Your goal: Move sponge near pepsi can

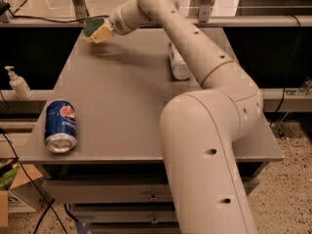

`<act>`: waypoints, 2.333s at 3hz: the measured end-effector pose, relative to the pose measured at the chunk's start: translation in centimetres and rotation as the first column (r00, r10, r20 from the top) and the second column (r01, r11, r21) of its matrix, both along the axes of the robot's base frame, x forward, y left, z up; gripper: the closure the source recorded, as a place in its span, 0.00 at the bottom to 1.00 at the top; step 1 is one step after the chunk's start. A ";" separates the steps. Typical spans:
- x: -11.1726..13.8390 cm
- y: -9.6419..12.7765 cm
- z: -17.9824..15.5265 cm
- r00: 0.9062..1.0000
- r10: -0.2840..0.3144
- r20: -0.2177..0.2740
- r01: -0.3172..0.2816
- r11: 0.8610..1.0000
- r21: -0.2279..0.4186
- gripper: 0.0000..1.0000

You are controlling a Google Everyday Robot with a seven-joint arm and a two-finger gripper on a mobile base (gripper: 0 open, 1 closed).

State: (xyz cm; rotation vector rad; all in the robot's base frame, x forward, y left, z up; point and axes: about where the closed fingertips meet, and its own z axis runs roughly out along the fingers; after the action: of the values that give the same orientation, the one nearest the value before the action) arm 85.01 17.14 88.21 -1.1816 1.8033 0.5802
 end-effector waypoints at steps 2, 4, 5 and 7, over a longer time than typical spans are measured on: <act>-10.0 -1.3 2.7 0.919 0.392 0.041 -0.383 0.913 -0.136 1.00; -10.7 -1.1 2.1 0.906 0.422 0.031 -0.413 0.898 -0.151 1.00; -11.4 -1.2 1.8 0.900 0.435 0.000 -0.428 0.885 -0.182 1.00; -15.8 -2.1 0.5 0.872 0.483 -0.082 -0.488 0.840 -0.239 1.00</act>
Offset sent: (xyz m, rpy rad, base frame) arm -0.1659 -0.0461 0.0311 -0.2267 -0.0907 0.6142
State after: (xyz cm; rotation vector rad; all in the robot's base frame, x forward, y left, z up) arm 69.16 15.00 88.74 -1.8447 1.6222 0.6584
